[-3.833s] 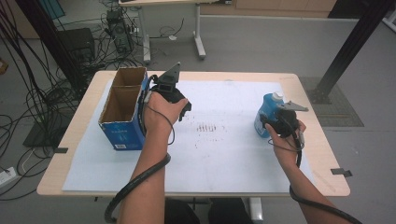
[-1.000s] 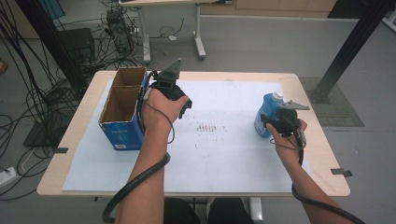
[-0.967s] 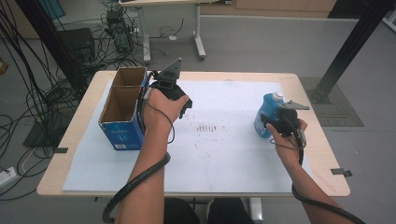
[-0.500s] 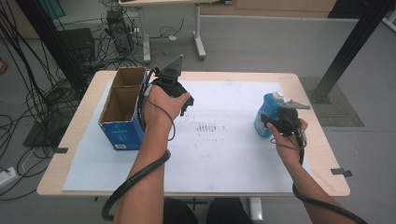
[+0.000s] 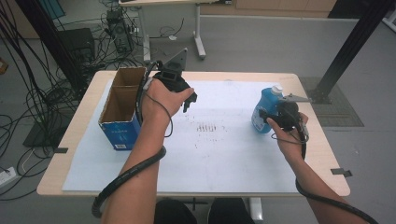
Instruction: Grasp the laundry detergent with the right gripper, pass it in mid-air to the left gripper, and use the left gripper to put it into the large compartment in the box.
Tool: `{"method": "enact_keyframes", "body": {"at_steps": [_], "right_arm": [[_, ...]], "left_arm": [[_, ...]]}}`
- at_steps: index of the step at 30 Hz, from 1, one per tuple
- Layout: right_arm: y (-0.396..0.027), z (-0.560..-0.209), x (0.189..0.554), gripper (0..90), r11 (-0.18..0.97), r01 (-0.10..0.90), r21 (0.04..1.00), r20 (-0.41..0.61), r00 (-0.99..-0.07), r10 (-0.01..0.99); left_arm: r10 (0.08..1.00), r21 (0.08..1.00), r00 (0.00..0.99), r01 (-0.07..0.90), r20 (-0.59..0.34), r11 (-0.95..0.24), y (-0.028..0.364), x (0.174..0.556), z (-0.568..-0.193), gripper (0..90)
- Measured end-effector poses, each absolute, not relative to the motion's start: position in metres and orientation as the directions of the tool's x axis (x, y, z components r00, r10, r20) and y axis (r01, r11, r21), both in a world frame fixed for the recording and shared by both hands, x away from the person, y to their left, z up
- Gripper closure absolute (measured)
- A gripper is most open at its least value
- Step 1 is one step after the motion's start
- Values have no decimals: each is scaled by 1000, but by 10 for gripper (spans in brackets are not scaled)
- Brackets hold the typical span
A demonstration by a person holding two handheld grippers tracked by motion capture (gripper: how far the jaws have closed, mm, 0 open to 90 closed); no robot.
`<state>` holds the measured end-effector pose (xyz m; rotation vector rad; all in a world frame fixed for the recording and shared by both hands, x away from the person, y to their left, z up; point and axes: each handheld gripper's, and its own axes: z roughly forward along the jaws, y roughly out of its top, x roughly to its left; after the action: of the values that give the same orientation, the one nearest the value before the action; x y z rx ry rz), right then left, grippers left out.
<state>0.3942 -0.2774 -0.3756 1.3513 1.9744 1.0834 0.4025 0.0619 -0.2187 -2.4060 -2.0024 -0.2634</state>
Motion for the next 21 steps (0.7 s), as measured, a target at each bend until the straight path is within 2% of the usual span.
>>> {"method": "enact_keyframes", "body": {"at_steps": [10,16,21], "right_arm": [[-267,-335,412,446,277,493,825,11,-503,864],[-254,-311,422,446,364,449,816,-5,-625,781],[-237,-294,427,444,417,388,822,6,-737,675]], "left_arm": [[948,92,286,949,139,-300,69,403,-194,56],[920,122,366,916,140,-383,72,405,-169,56],[882,106,443,881,160,-462,71,406,-154,56]]}}
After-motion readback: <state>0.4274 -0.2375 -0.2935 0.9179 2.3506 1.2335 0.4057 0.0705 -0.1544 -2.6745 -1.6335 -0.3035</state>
